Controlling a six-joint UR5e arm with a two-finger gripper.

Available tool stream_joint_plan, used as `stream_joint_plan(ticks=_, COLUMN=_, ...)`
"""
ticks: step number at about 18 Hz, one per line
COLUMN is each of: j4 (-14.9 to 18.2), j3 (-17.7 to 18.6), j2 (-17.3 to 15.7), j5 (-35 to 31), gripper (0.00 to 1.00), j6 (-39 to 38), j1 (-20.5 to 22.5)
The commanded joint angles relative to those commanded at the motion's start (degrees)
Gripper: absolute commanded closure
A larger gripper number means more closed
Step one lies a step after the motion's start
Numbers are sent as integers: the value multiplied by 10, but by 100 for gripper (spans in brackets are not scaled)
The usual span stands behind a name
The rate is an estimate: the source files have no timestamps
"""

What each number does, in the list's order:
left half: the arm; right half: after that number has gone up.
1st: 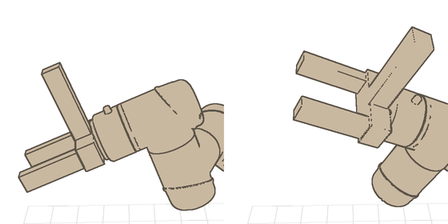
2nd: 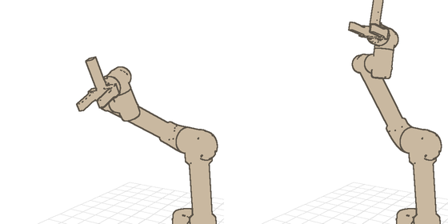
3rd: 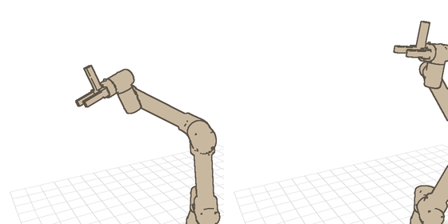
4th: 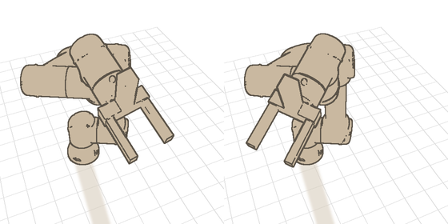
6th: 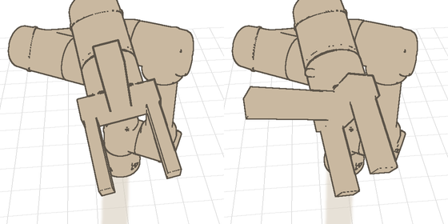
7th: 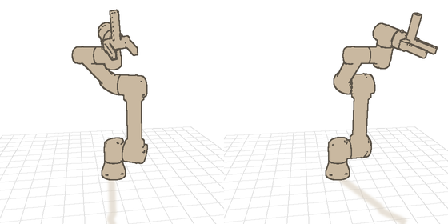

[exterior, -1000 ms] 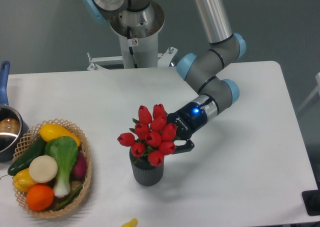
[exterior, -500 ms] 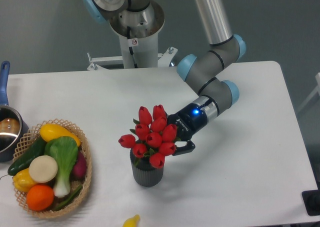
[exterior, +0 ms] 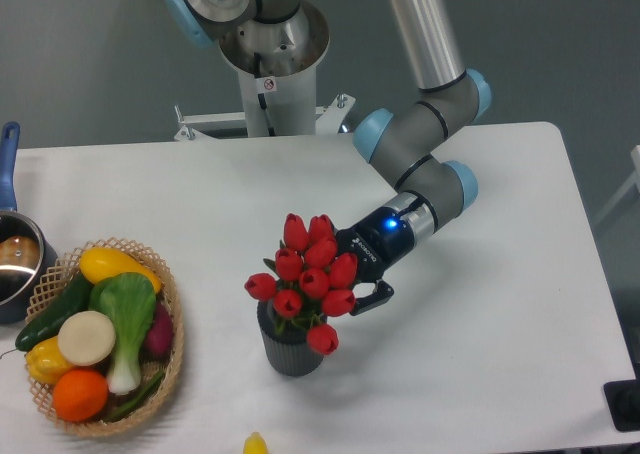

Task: Insert the flowers into the vase
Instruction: 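Push the tulips further down into the vase, then open the gripper to release the tulips and back away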

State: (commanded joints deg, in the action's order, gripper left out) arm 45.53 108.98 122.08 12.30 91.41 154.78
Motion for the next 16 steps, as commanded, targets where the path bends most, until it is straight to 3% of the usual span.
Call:
stream_joint_plan(ticks=2, j4=0, j3=-1, j2=0, j5=0, gripper=21, j6=0, j1=0)
stream_joint_plan(ticks=4, j4=0, j3=-1, j2=0, j5=0, gripper=2, j6=6, j1=1)
stream_joint_plan(ticks=16, j4=0, j3=1, j2=-5, j5=-40, gripper=0, j6=14, j1=15)
